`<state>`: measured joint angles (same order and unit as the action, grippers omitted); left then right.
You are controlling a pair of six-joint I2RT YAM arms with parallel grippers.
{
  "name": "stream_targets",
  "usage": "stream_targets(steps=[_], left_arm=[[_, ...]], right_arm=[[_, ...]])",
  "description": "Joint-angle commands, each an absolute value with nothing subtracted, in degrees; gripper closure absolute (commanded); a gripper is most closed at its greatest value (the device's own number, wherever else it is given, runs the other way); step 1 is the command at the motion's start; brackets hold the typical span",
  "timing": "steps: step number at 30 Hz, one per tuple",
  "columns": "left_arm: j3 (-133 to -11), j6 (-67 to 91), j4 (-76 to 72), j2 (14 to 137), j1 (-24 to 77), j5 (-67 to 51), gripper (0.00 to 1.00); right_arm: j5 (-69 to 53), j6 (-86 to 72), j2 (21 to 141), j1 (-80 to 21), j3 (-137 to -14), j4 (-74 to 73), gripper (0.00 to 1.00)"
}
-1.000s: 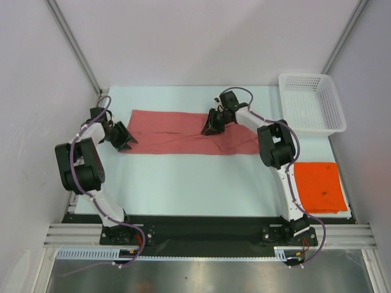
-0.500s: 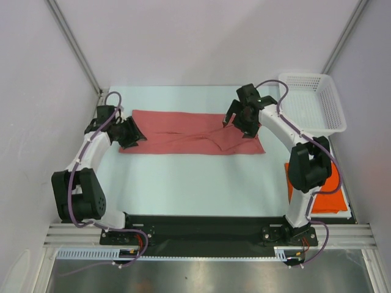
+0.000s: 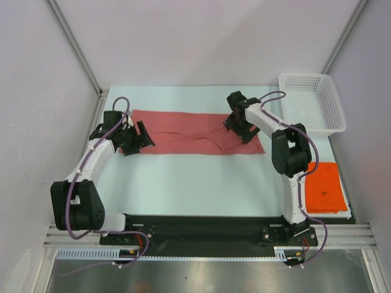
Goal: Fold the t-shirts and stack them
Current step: Fold the tshirt
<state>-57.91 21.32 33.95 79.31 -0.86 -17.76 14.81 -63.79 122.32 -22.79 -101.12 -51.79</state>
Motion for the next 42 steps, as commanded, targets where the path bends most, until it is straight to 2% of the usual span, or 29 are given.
stream_targets(steps=[1, 13, 23, 26, 30, 34, 36, 38, 39, 40, 41, 42], left_arm=[[-59.8, 18.7, 33.1, 78.2, -0.4, -16.0, 0.15], [-73.5, 18.7, 32.4, 93.0, 2.4, -16.4, 0.12], [-87.6, 18.6, 37.4, 105.6, 4.9, -17.5, 0.12], [-88.1, 19.0, 37.6, 106.0, 5.3, -18.2, 0.12], [-87.2, 18.2, 38.3, 105.4, 5.3, -17.4, 0.14], [-88.0, 16.6, 39.7, 105.6, 5.2, -16.4, 0.14], [-88.8, 16.4, 40.2, 105.6, 5.2, -16.5, 0.15], [-89.4, 16.5, 40.5, 105.6, 5.2, -17.1, 0.16], [-90.1, 16.6, 40.6, 105.9, 5.2, -17.3, 0.17], [-90.4, 16.5, 40.9, 106.0, 5.2, -17.3, 0.17], [-91.0, 16.3, 41.7, 106.4, 5.2, -17.1, 0.18], [-92.4, 16.2, 42.4, 107.6, 5.2, -16.6, 0.19]], right_arm=[[20.1, -68.8, 125.4, -22.3, -103.2, -50.1, 0.0], [22.4, -65.3, 134.0, -18.7, -106.4, -39.3, 0.0], [20.0, -43.9, 143.0, -16.5, -121.2, -35.3, 0.0], [19.4, -43.8, 140.8, -16.3, -123.0, -39.5, 0.0], [19.2, -44.7, 132.0, -17.3, -121.9, -45.1, 0.0], [17.7, -42.4, 124.4, -18.0, -115.8, -45.5, 0.0], [14.3, -39.7, 121.6, -17.8, -109.6, -40.5, 0.0], [10.6, -38.6, 117.6, -17.4, -102.6, -32.7, 0.14], [9.7, -39.4, 117.3, -16.7, -102.0, -31.8, 0.36], [9.6, -40.4, 117.3, -16.4, -102.3, -32.3, 0.54], [9.8, -41.0, 118.5, -16.3, -103.2, -33.6, 0.68], [10.0, -40.8, 119.3, -16.3, -105.2, -34.1, 0.76]])
